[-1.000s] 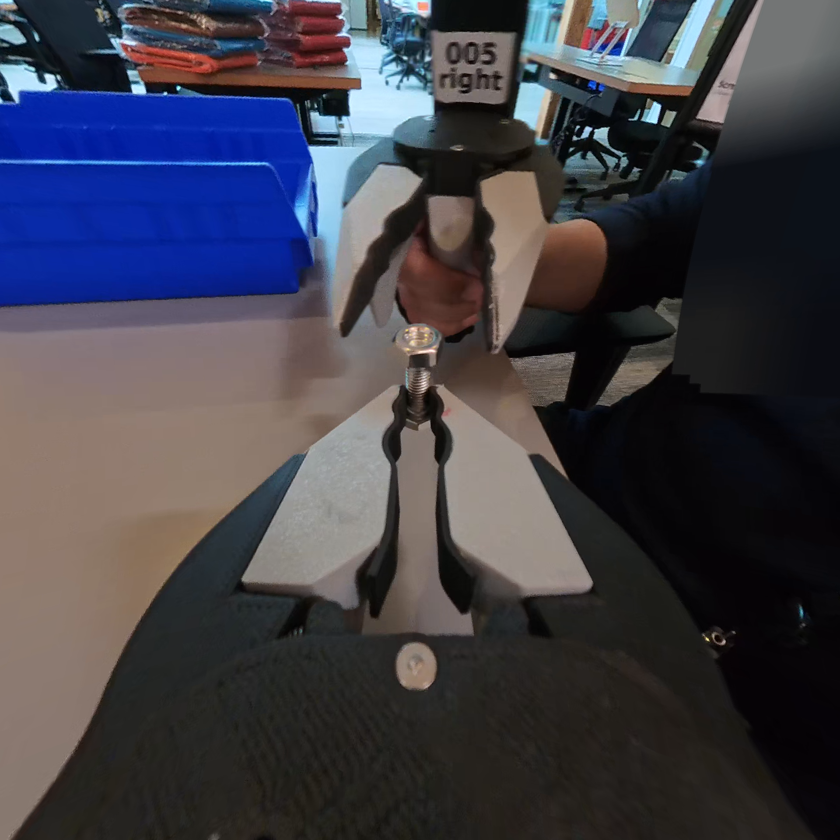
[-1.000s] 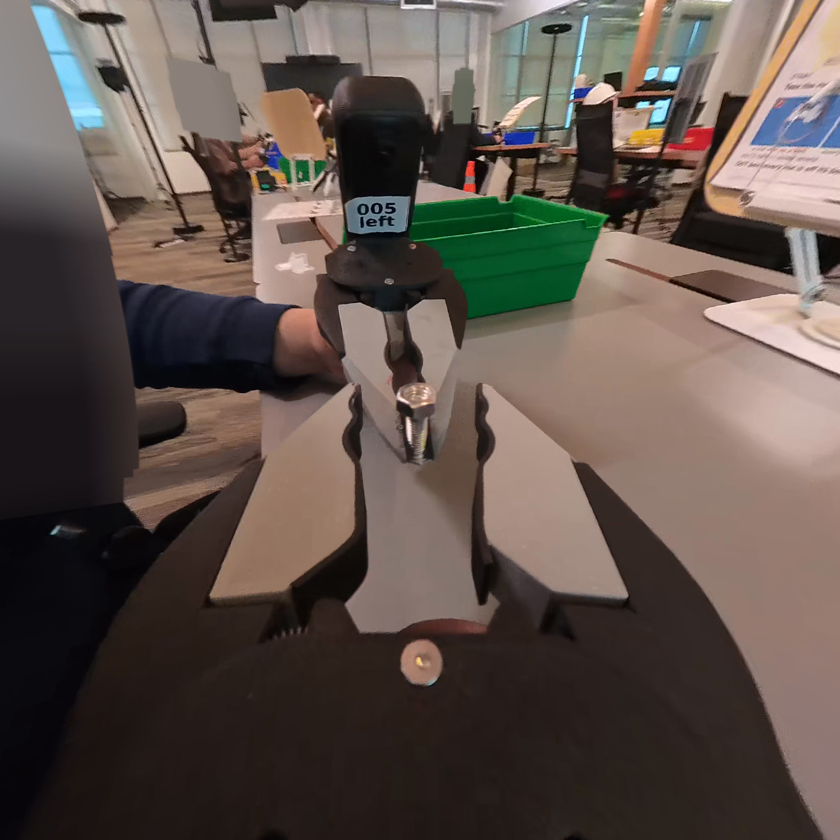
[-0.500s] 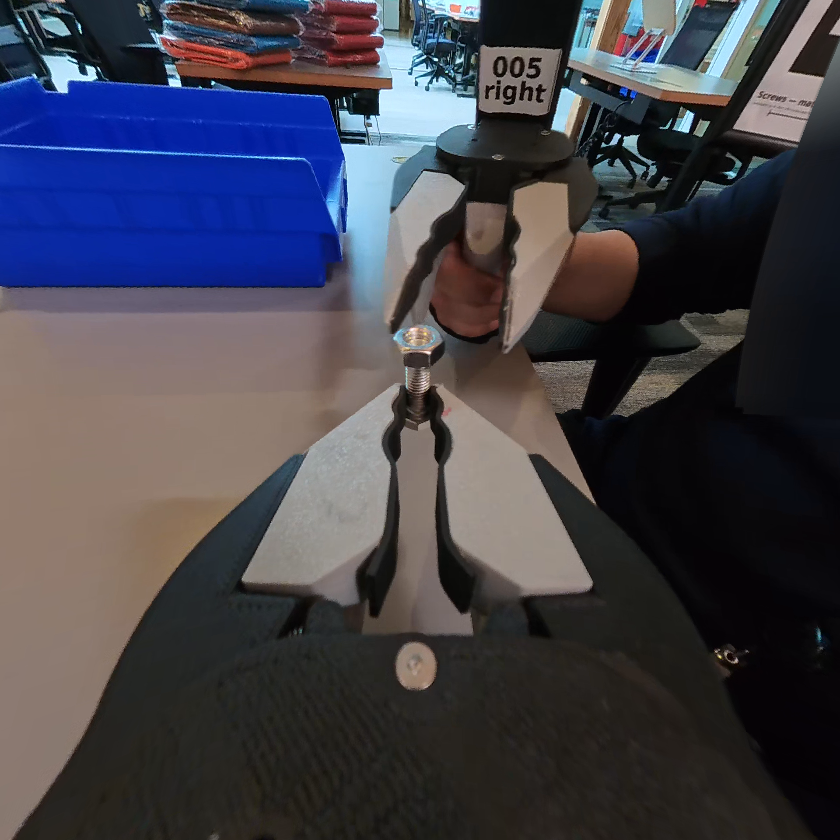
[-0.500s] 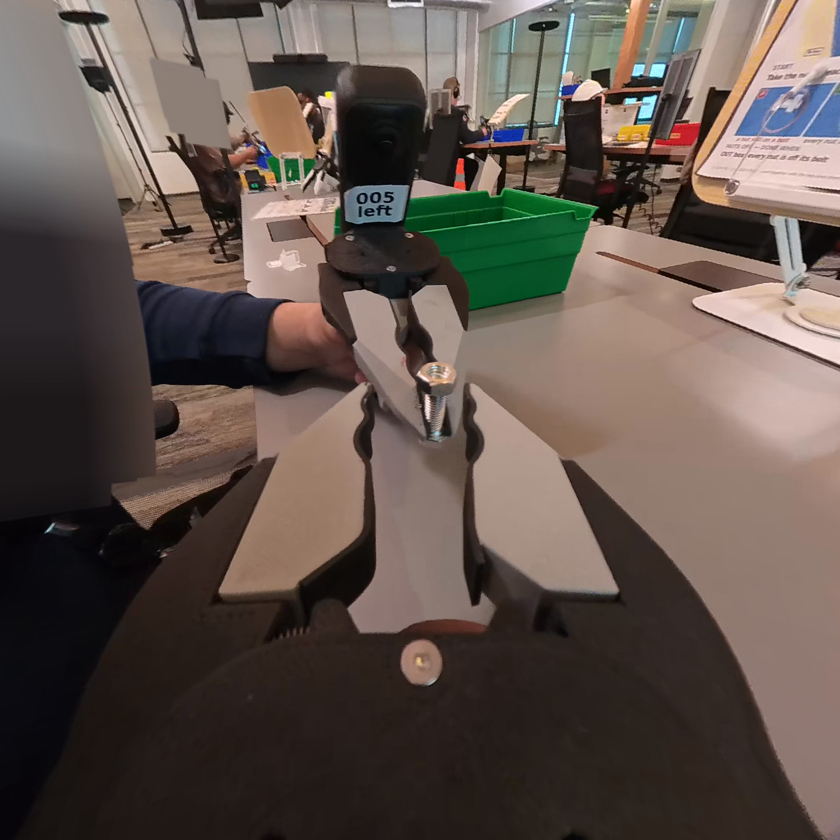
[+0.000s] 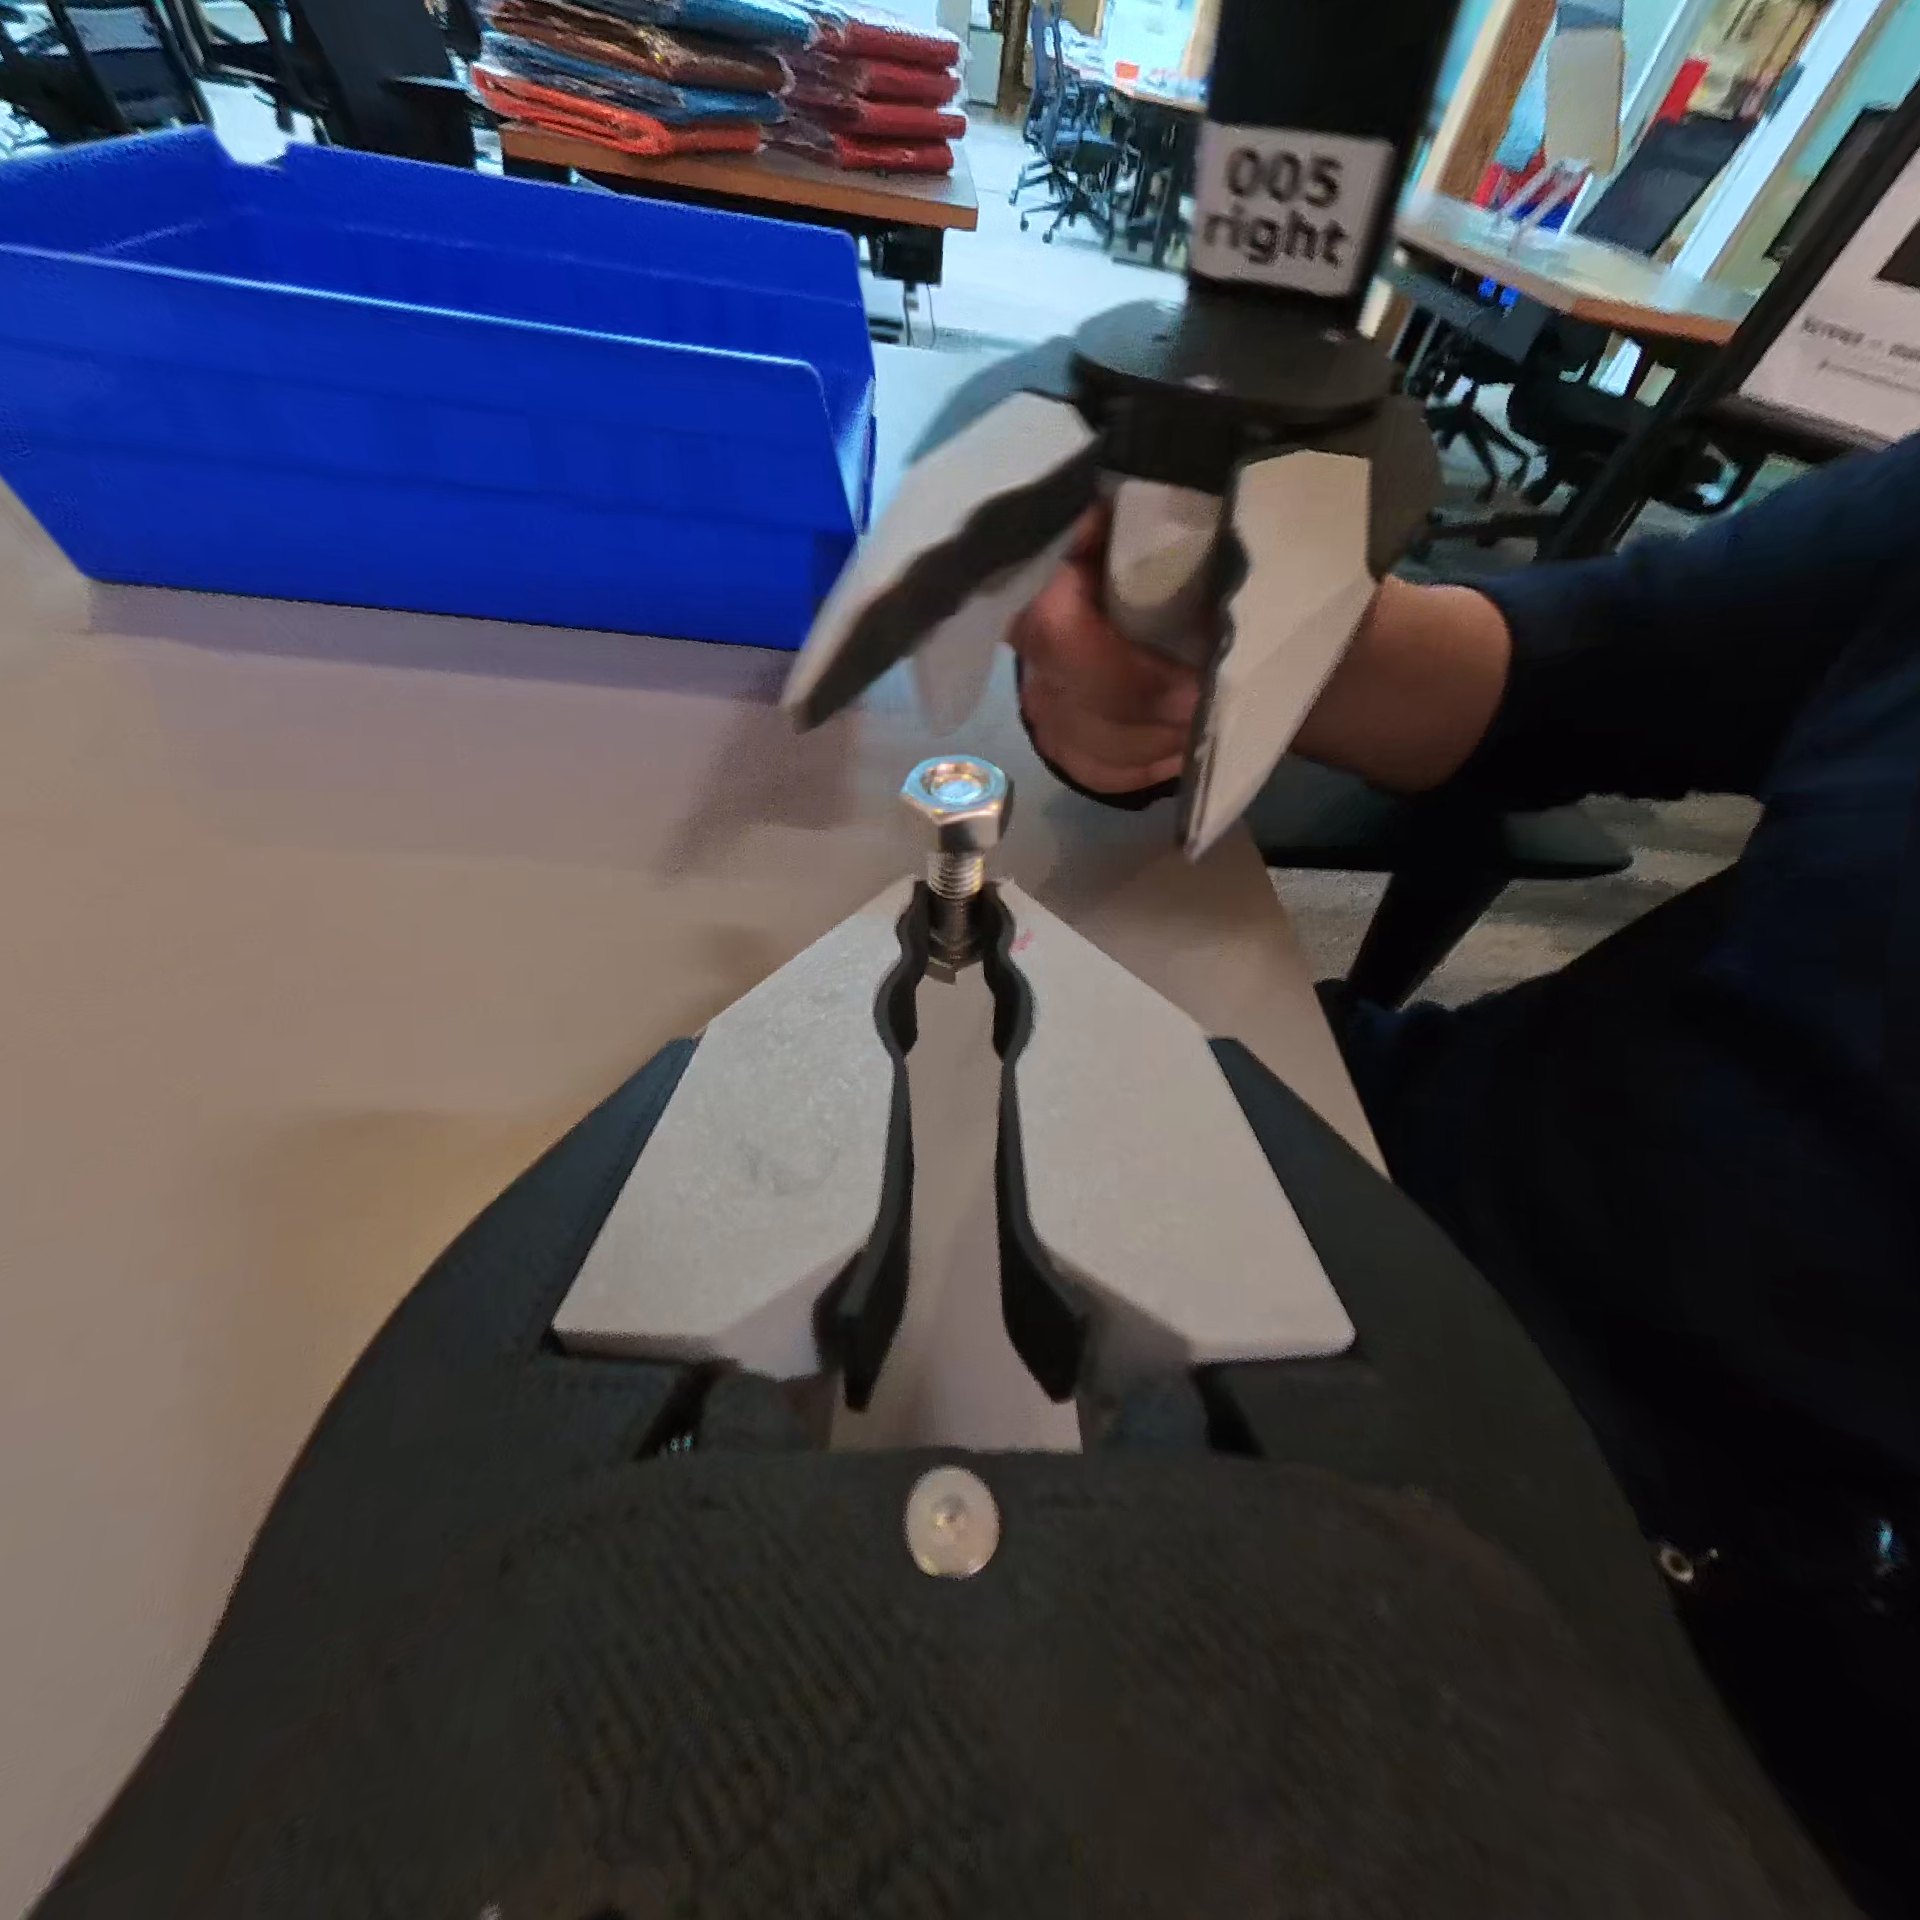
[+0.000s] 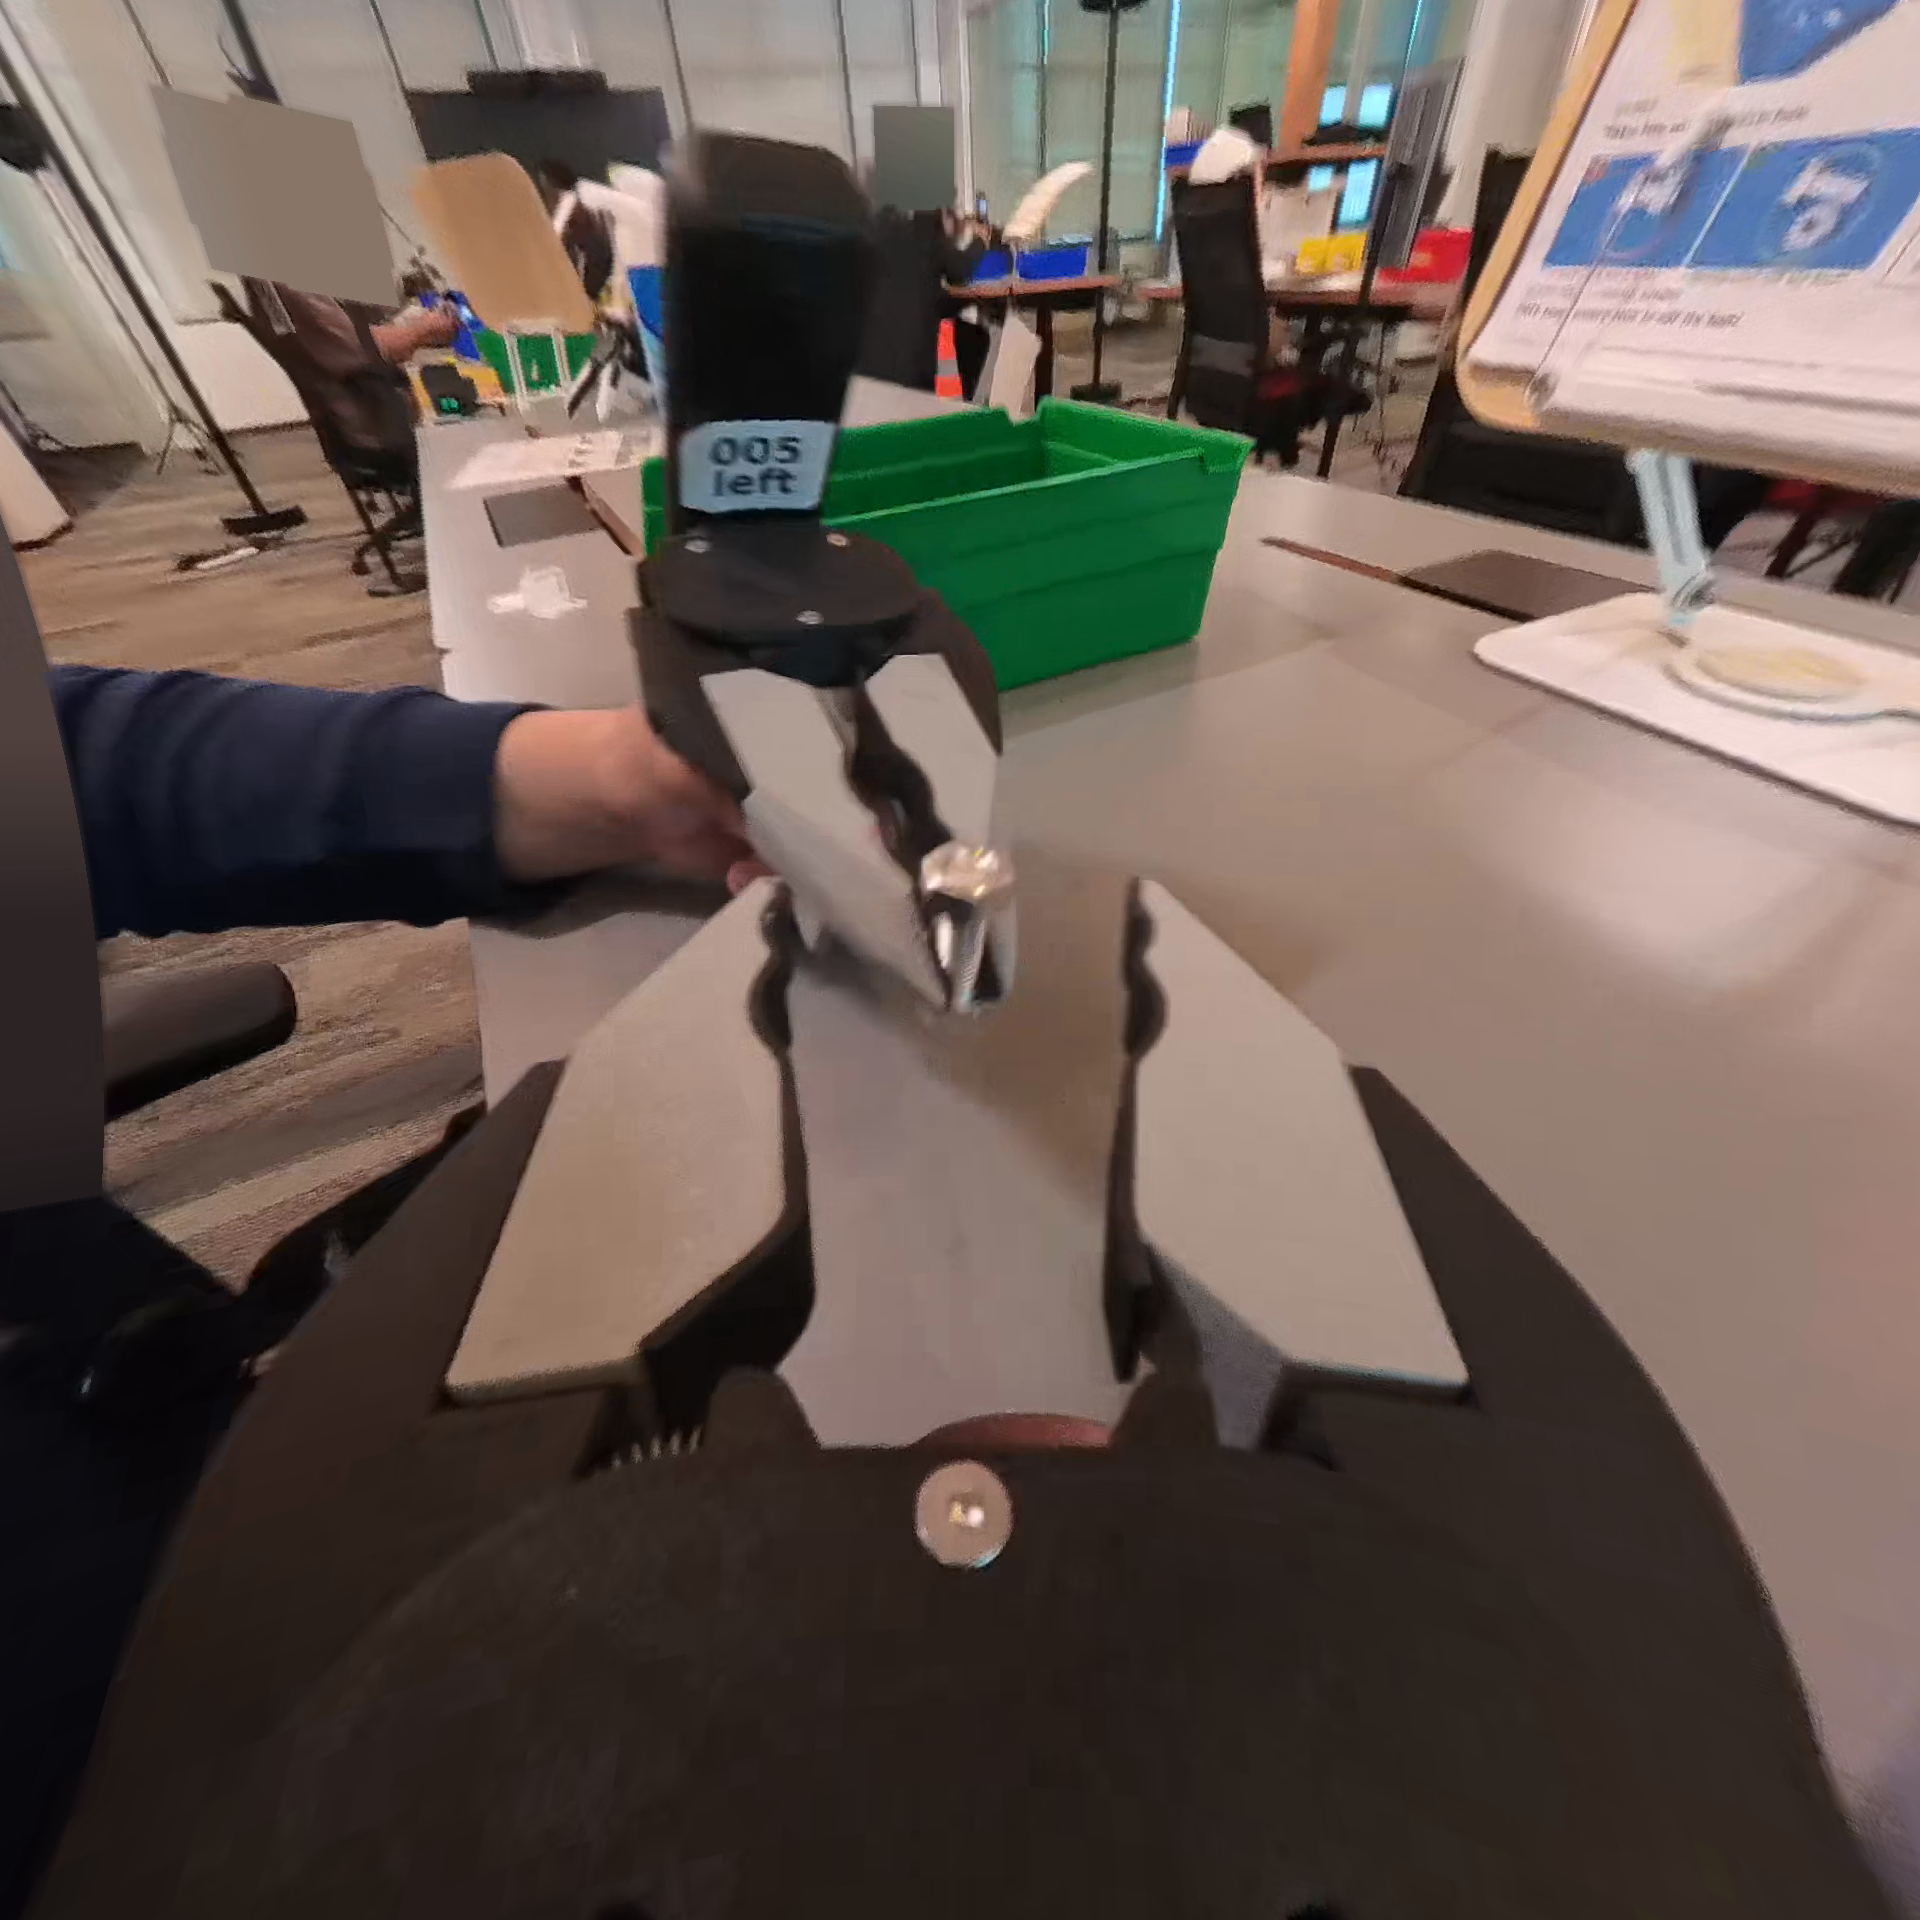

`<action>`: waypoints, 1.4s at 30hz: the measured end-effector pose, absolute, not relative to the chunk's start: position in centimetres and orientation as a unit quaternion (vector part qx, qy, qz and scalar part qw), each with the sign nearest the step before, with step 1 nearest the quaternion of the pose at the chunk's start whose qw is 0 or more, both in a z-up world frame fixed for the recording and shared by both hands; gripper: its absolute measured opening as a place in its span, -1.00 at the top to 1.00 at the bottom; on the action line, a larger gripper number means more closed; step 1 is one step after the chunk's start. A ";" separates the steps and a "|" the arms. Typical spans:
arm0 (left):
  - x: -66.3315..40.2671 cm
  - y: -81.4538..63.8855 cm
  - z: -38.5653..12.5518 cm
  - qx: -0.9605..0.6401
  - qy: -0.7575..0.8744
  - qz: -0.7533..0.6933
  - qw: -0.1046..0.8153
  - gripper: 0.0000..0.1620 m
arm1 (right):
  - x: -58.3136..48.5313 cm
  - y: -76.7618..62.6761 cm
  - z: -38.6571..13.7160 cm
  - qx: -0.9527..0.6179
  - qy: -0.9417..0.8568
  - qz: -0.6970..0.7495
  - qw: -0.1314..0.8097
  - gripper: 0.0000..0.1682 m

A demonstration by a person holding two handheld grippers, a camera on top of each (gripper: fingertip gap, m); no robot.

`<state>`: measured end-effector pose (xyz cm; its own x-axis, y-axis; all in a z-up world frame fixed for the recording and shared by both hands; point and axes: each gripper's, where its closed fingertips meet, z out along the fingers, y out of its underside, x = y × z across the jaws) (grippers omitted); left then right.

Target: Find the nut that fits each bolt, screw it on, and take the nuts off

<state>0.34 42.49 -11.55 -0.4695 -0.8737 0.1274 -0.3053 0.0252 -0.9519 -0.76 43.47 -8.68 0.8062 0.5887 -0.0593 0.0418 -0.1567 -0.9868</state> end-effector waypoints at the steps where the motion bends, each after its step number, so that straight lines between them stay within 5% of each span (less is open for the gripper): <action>1: 0.3 42.3 -11.6 -0.438 0.672 -0.533 0.268 0.92 | -1.5 44.1 -9.0 -0.732 -0.222 0.239 0.599 0.22; 3: 0.5 42.8 -11.6 -0.447 0.668 -0.525 0.279 0.91 | -3.2 43.8 -9.5 -0.730 -0.239 0.282 0.575 0.37; 5: 0.5 43.9 -11.5 -0.469 0.647 -0.534 0.276 0.92 | -2.9 42.8 -9.4 -0.731 -0.229 0.278 0.579 0.31; 6: 0.6 45.0 -11.5 -0.489 0.631 -0.532 0.284 0.92 | -3.5 40.7 -8.6 -0.708 -0.255 0.302 0.585 0.77; 7: 0.6 45.8 -11.6 -0.501 0.624 -0.527 0.286 0.92 | -3.5 39.1 -7.2 -0.680 -0.258 0.317 0.608 0.81; 15: 0.5 43.6 -11.8 -0.470 0.653 -0.531 0.266 0.92 | -1.0 44.7 -8.7 -0.733 -0.203 0.235 0.605 0.31; 19: 0.7 44.9 -11.7 -0.494 0.629 -0.535 0.272 0.92 | -2.6 43.5 -9.6 -0.726 -0.221 0.288 0.584 0.43; 20: 0.9 46.3 -11.7 -0.520 0.608 -0.527 0.286 0.92 | -3.4 41.3 -8.8 -0.696 -0.266 0.306 0.593 1.00; 24: 0.7 47.4 -11.5 -0.539 0.579 -0.553 0.260 0.92 | -0.7 41.0 -7.9 -0.710 -0.235 0.248 0.616 0.66; 27: 1.0 46.3 -12.2 -0.529 0.609 -0.525 0.271 0.92 | 1.0 44.8 -9.2 -0.755 -0.173 0.226 0.591 0.58; 34: 1.0 46.1 -12.4 -0.521 0.626 -0.503 0.291 0.92 | -0.5 47.7 -10.6 -0.757 -0.147 0.291 0.566 0.82; 42: 1.5 46.3 -11.9 -0.507 0.630 -0.478 0.343 0.72 | 2.0 47.8 -10.4 -0.766 -0.101 0.219 0.596 0.83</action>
